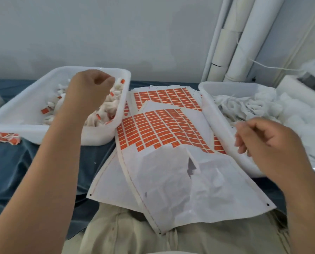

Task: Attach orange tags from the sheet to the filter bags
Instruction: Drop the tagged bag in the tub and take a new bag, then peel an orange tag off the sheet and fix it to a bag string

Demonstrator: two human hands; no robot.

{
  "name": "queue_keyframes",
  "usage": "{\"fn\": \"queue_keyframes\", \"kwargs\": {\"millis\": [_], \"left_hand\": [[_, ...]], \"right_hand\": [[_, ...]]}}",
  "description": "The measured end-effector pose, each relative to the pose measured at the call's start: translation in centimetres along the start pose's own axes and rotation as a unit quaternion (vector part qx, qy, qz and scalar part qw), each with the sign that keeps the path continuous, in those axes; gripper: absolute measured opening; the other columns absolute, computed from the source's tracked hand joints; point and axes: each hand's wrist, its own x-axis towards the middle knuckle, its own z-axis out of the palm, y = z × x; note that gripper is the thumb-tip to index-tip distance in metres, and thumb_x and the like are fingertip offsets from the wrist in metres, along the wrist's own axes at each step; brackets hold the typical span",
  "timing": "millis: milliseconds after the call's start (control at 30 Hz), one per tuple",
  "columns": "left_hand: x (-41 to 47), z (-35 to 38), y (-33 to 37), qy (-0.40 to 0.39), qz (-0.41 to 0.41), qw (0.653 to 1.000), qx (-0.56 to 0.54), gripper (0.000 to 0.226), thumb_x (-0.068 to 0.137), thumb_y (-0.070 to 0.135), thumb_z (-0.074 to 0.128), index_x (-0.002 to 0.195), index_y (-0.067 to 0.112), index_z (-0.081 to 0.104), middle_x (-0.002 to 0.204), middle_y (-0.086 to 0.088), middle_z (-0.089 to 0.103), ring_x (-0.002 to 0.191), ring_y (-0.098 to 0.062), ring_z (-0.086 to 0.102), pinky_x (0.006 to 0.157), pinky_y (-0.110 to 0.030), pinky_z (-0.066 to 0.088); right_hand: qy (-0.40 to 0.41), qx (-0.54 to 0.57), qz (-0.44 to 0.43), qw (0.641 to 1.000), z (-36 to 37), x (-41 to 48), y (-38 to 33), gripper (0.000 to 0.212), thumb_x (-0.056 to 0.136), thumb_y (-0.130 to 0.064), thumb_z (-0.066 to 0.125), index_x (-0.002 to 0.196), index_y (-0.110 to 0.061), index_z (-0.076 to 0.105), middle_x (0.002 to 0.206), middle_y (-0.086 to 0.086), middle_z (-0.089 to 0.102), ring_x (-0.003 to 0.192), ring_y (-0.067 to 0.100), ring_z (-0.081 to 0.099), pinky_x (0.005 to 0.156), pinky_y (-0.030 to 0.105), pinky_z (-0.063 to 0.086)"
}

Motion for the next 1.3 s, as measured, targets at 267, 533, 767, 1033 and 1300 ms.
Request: {"fn": "queue_keyframes", "kwargs": {"millis": [267, 533, 767, 1033, 1300], "left_hand": [[-13.4, 5.1, 5.2, -0.141, 0.067, 0.979, -0.132, 0.024, 0.093, 0.058, 0.057, 0.084, 0.041, 0.072, 0.082, 0.023, 0.072, 0.076, -0.003, 0.07, 0.061, -0.021, 0.057], [-17.5, 11.2, 3.1, -0.229, 0.063, 0.966, -0.101, 0.013, 0.098, 0.045, 0.063, 0.088, 0.054, 0.062, 0.088, 0.04, 0.064, 0.097, 0.022, 0.055, 0.06, 0.003, 0.041], [-17.6, 10.9, 2.2, -0.23, 0.031, 0.967, -0.103, 0.007, 0.097, 0.051, 0.059, 0.093, 0.051, 0.065, 0.093, 0.042, 0.063, 0.098, 0.02, 0.055, 0.063, -0.001, 0.042], [-17.8, 10.2, 2.9, -0.238, 0.03, 0.958, -0.156, 0.01, 0.099, 0.045, 0.063, 0.091, 0.048, 0.069, 0.092, 0.036, 0.067, 0.093, 0.008, 0.064, 0.063, -0.003, 0.047], [-18.7, 9.5, 4.6, -0.233, 0.041, 0.952, -0.197, 0.015, 0.099, 0.039, 0.063, 0.089, 0.048, 0.07, 0.091, 0.032, 0.071, 0.09, 0.0, 0.069, 0.073, -0.008, 0.053]], "right_hand": [[0.021, -0.133, 0.094, 0.986, -4.1, 1.3, 4.9, 0.021, 0.097, -0.053, 0.057, 0.084, -0.041, 0.068, 0.087, -0.026, 0.07, 0.081, -0.008, 0.064, 0.065, 0.03, 0.047], [-0.246, -0.345, 0.169, 0.89, -3.5, 7.2, 10.6, 0.036, 0.107, -0.046, 0.048, 0.141, -0.042, 0.061, 0.172, -0.003, 0.018, 0.156, 0.024, 0.025, 0.126, 0.047, 0.023], [-0.288, -0.397, 0.176, 0.854, -1.9, 10.1, 11.4, 0.035, 0.111, -0.03, 0.04, 0.097, -0.011, 0.066, 0.111, 0.007, 0.061, 0.112, 0.032, 0.059, 0.1, 0.045, 0.047], [-0.019, -0.279, 0.099, 0.955, -3.5, 8.0, 9.5, 0.028, 0.103, -0.022, 0.064, 0.127, -0.012, 0.073, 0.134, 0.005, 0.07, 0.118, 0.029, 0.066, 0.098, 0.03, 0.045], [0.109, -0.047, 0.036, 0.992, -3.6, 5.8, 4.7, 0.036, 0.094, -0.018, 0.072, 0.125, -0.038, 0.07, 0.089, -0.02, 0.07, 0.083, -0.007, 0.067, 0.073, 0.004, 0.047]]}}
